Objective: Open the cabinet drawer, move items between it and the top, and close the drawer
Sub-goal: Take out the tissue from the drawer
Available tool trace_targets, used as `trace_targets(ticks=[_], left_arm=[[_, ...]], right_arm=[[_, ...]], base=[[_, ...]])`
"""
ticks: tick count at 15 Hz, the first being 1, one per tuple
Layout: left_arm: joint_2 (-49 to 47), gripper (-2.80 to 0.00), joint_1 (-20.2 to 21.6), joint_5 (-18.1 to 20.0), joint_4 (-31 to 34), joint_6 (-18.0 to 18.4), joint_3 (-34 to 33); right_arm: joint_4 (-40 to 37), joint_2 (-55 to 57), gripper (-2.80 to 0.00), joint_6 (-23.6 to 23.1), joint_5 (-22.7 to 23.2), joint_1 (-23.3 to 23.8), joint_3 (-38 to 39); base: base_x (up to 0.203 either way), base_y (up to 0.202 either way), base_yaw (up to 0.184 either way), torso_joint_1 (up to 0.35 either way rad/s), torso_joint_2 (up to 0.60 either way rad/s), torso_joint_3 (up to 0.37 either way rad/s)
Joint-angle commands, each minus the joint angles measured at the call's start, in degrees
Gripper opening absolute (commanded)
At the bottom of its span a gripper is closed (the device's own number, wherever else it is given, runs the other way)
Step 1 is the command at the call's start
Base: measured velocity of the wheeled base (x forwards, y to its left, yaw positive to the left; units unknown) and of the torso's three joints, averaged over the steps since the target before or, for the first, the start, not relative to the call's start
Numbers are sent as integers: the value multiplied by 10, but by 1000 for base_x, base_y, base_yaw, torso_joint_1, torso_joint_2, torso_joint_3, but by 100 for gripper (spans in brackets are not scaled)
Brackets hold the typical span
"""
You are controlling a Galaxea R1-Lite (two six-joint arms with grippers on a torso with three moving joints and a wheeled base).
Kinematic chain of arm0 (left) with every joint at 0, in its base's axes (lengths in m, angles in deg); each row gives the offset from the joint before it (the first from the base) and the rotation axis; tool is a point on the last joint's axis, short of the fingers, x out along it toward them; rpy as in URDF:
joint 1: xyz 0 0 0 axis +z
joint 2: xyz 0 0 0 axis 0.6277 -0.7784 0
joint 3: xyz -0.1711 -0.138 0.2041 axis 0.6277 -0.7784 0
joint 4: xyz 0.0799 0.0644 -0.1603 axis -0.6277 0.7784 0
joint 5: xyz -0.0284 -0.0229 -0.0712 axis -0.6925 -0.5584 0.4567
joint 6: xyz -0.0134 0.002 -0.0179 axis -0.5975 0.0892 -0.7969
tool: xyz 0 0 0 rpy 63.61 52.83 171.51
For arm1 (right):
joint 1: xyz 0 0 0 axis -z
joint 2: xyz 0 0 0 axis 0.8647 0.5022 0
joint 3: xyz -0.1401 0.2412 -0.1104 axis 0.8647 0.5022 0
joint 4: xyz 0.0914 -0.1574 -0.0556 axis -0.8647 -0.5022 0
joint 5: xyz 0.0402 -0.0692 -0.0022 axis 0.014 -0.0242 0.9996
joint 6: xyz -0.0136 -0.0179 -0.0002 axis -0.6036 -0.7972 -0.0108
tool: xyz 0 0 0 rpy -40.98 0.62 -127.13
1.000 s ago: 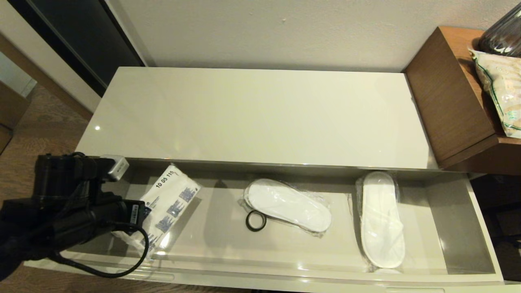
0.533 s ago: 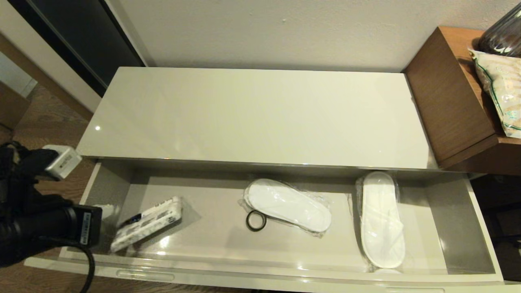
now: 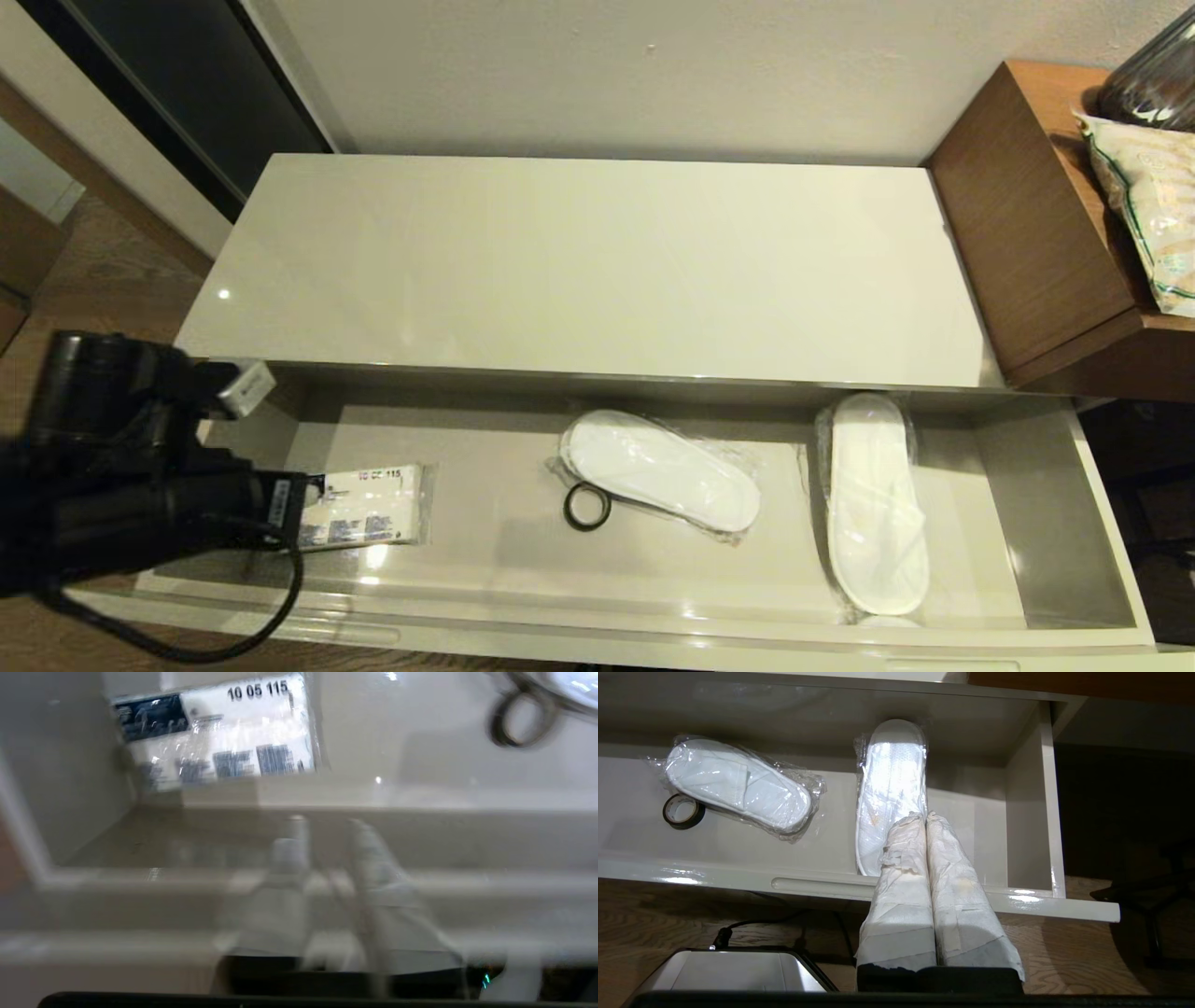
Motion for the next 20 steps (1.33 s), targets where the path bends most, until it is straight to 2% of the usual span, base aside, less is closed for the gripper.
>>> trace_targets(ticks=[1, 3, 4, 5, 6, 10, 14, 17, 19, 20], left_arm=[[-147, 0, 0, -10, -76, -3, 5], [-250, 0, 0, -37, -192, 9, 6], [-288, 0, 2, -51, -243, 39, 4], [-311, 0, 9, -62, -279, 90, 2], [-325, 0, 19, -68, -297, 125, 2], [-353, 0, 39, -71, -336, 170, 4], [-358, 0, 45, -74, -338, 169, 10], [-360, 0, 62, -91, -391, 159, 13], [-377, 0, 69, -109, -404, 108, 16], [-384, 0, 69, -111, -406, 96, 9]], right_arm=[[0, -1, -280, 0, 0, 0, 0], [0, -1, -280, 0, 0, 0, 0], [0, -1, -280, 0, 0, 0, 0], [0, -1, -280, 0, 0, 0, 0], [0, -1, -280, 0, 0, 0, 0], [0, -1, -280, 0, 0, 0, 0], [0, -1, -280, 0, 0, 0, 0], [0, -1, -280, 0, 0, 0, 0], [0, -1, -280, 0, 0, 0, 0], [0, -1, -280, 0, 0, 0, 0]], base=[[0, 0, 0, 0, 0, 0], [0, 0, 0, 0, 0, 0], [0, 0, 0, 0, 0, 0], [0, 0, 0, 0, 0, 0], [0, 0, 0, 0, 0, 0], [0, 0, 0, 0, 0, 0], [0, 0, 0, 0, 0, 0], [0, 0, 0, 0, 0, 0], [0, 0, 0, 0, 0, 0], [0, 0, 0, 0, 0, 0]])
